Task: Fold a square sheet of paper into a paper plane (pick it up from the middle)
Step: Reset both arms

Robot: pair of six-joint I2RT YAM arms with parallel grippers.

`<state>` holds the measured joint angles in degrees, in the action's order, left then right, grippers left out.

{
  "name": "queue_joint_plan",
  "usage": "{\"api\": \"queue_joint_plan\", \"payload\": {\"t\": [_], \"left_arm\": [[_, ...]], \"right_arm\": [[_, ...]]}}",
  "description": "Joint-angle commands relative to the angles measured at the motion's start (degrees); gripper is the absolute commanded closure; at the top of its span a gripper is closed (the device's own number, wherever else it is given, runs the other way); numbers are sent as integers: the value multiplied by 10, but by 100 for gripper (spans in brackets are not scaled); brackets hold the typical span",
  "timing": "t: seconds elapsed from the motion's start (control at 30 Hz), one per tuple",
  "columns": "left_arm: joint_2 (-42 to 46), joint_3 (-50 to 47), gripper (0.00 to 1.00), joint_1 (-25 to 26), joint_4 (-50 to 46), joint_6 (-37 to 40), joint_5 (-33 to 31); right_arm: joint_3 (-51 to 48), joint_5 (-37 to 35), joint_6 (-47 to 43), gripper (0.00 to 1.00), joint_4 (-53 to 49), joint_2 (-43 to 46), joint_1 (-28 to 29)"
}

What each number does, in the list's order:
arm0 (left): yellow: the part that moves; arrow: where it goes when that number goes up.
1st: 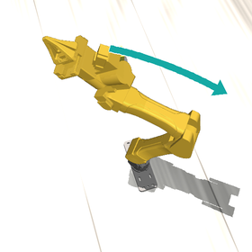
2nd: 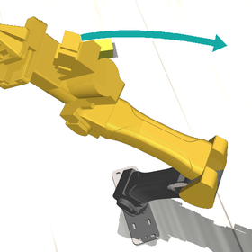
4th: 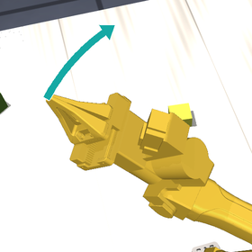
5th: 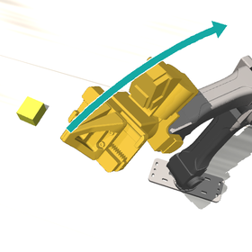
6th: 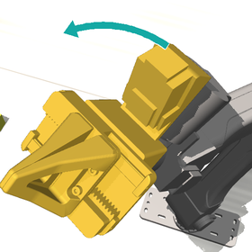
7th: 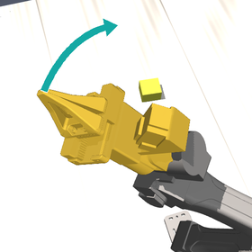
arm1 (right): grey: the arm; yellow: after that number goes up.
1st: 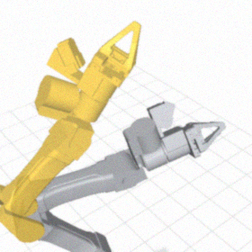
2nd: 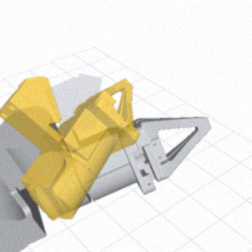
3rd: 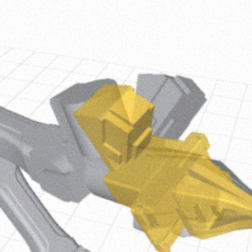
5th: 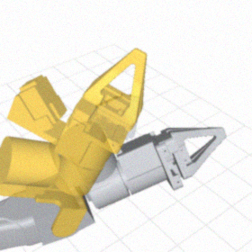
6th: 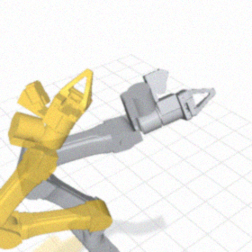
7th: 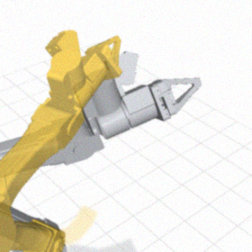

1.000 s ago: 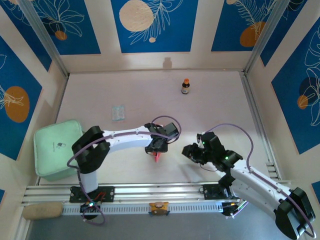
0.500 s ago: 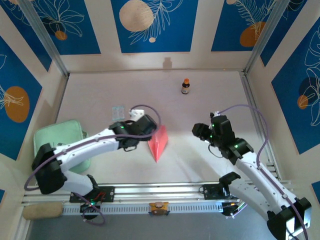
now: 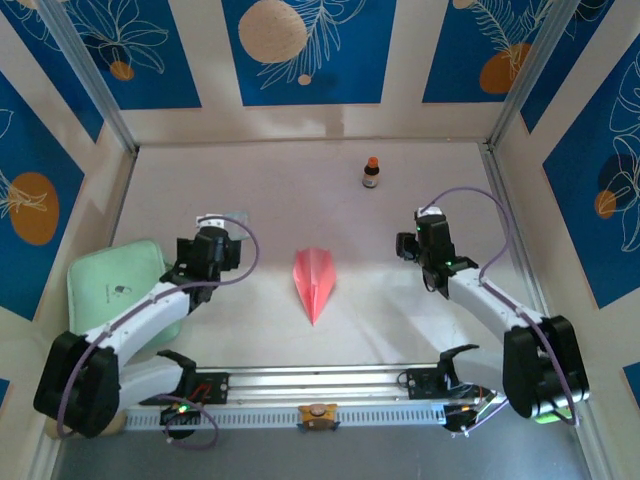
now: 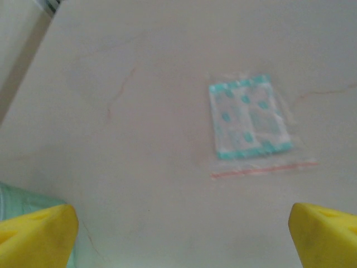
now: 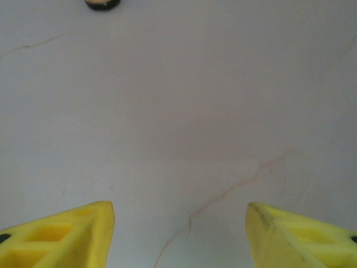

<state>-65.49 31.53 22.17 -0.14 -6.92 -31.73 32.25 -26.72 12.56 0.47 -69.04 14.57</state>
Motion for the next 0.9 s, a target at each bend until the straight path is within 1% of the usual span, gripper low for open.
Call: {"api": "queue_joint_plan", "payload": {"t": [0.0, 0.07, 0.1, 0.17, 0.23, 0.3, 0.33, 0.37, 0.4, 0.43, 0.47, 0.5, 0.53, 0.57, 0.6, 0.63, 0.67, 0.7, 0.77, 0.8, 0.87], "left_arm": [[-36, -1, 4, -27, 124, 97, 7], [-67, -21, 3, -44, 192, 114, -29], [-83, -25, 3, -55, 211, 116, -32], [-106, -32, 3, -70, 248, 134, -9], [-134, -54, 3, -83, 327, 136, 10], [-166, -76, 2, -92, 426, 148, 23], [-170, -76, 1, -96, 436, 144, 34], [-169, -74, 2, -106, 432, 130, 65], [-174, -86, 1, -117, 455, 119, 102], [-186, -101, 0, -129, 501, 115, 136], [-206, -112, 0, -138, 530, 105, 157], [-233, -126, 0, -145, 584, 105, 175], [-254, -134, 0, -147, 629, 113, 189], [-245, -137, 0, -147, 624, 117, 210], [-234, -132, 0, -147, 586, 124, 241], [-239, -127, 0, -149, 585, 130, 260], [-244, -120, 0, -158, 587, 126, 275], [-239, -108, 0, -170, 553, 115, 295], [-244, -100, 0, -177, 542, 110, 305], [-240, -98, 0, -179, 529, 105, 300], [-243, -95, 0, -179, 531, 95, 267]], "right_arm": [[-27, 43, -74, 36, 154, -45, -17], [-39, 87, -105, 36, 228, -74, -31], [-41, 112, -116, 36, 256, -91, -40], [-31, 133, -125, 35, 269, -111, -54], [-37, 163, -126, 35, 302, -116, -69], [-52, 190, -127, 35, 346, -119, -85], [-64, 205, -128, 35, 379, -127, -94], [-70, 224, -121, 34, 402, -140, -106], [-59, 234, -110, 32, 379, -141, -119], [-55, 251, -100, 31, 379, -145, -133], [-62, 272, -91, 29, 401, -155, -144], [-74, 281, -87, 27, 436, -171, -149], [-88, 273, -83, 25, 465, -179, -150], [-99, 260, -76, 23, 492, -184, -150], [-96, 251, -77, 21, 475, -179, -148], [-90, 242, -79, 20, 469, -181, -145], [-86, 214, -75, 10, 468, -184, -139], [-85, 195, -68, 1, 461, -182, -139], [-89, 173, -61, 1, 468, -184, -137], [-90, 159, -58, 1, 472, -183, -135], [-92, 132, -55, 1, 476, -184, -128]]}}
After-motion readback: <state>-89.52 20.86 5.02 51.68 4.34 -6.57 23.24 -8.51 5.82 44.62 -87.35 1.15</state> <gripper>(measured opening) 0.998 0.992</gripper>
